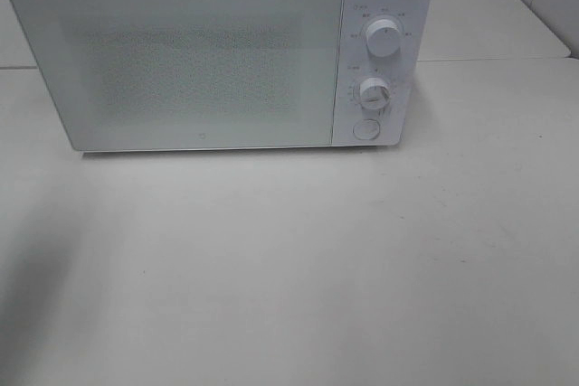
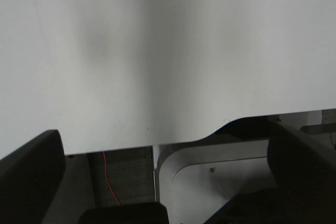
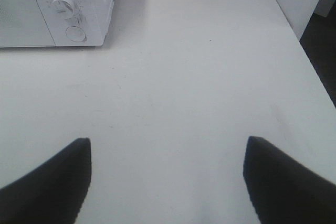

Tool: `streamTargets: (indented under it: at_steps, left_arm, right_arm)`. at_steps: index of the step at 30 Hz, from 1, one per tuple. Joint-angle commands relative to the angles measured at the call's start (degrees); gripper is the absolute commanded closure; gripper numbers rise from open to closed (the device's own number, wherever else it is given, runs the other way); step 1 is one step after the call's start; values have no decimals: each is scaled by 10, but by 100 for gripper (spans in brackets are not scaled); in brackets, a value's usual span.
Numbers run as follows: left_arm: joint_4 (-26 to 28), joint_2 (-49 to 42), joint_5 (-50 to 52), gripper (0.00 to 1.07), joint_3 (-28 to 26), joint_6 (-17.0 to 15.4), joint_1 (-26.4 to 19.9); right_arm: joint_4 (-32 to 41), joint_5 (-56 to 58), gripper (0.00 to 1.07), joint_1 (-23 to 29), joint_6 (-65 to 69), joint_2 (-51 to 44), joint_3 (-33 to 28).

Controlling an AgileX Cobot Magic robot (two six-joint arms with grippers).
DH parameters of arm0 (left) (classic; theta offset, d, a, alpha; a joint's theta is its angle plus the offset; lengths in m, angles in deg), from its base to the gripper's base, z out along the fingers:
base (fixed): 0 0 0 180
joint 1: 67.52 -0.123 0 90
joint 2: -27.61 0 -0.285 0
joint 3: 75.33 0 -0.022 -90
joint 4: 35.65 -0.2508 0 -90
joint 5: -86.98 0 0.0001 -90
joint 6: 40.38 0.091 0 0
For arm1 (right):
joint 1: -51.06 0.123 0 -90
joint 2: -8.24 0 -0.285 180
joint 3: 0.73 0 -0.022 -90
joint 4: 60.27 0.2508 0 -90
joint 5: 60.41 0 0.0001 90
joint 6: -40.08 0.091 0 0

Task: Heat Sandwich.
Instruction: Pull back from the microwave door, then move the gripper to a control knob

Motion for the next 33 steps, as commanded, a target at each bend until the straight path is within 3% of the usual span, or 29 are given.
streamTargets:
  at_steps: [1,5,19,23,27,33]
  left_arm:
    - [-2,-17,-38,6,4,2,-31]
    - [-13,-91,-42,6,44,-2,-92]
    - [-35,-304,-60,6,65,3,-92]
    - [-28,-417,-43,6,65,17,-91]
    - [-28,-454,-50,6,66,17,-91]
    - [-28,-547,-24,6,119,18,-91]
  right_arm:
    - [2,-2,31,-4,-3,-15,-1]
    - [2,-2,31,-4,-3,-15,-1]
    - [2,-2,31,-4,-3,-15,-1]
    - [2,-2,31,-4,-3,-15,-1]
    - [2,-2,31,-4,-3,-15,-1]
    - [2,-2,31,-4,-3,-15,-1]
